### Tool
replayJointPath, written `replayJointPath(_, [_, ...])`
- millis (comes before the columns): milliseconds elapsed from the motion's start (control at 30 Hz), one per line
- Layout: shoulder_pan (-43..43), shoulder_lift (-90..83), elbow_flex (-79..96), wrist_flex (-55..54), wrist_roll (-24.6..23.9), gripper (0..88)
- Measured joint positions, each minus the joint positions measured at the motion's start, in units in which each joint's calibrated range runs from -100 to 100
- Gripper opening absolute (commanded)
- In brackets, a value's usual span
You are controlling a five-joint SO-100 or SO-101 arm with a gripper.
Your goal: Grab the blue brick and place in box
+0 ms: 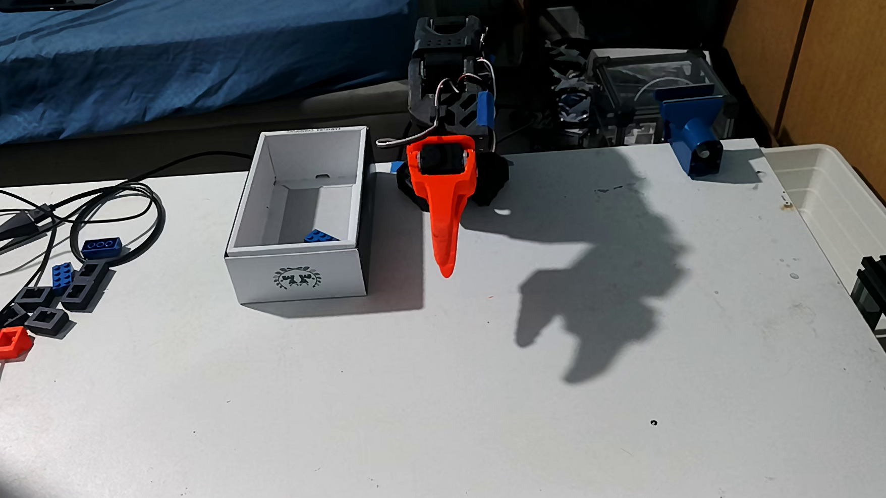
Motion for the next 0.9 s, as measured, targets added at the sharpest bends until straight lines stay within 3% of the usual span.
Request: replayJointPath(900, [0.0, 0.0, 0.1, 0.4, 0.0, 19.6])
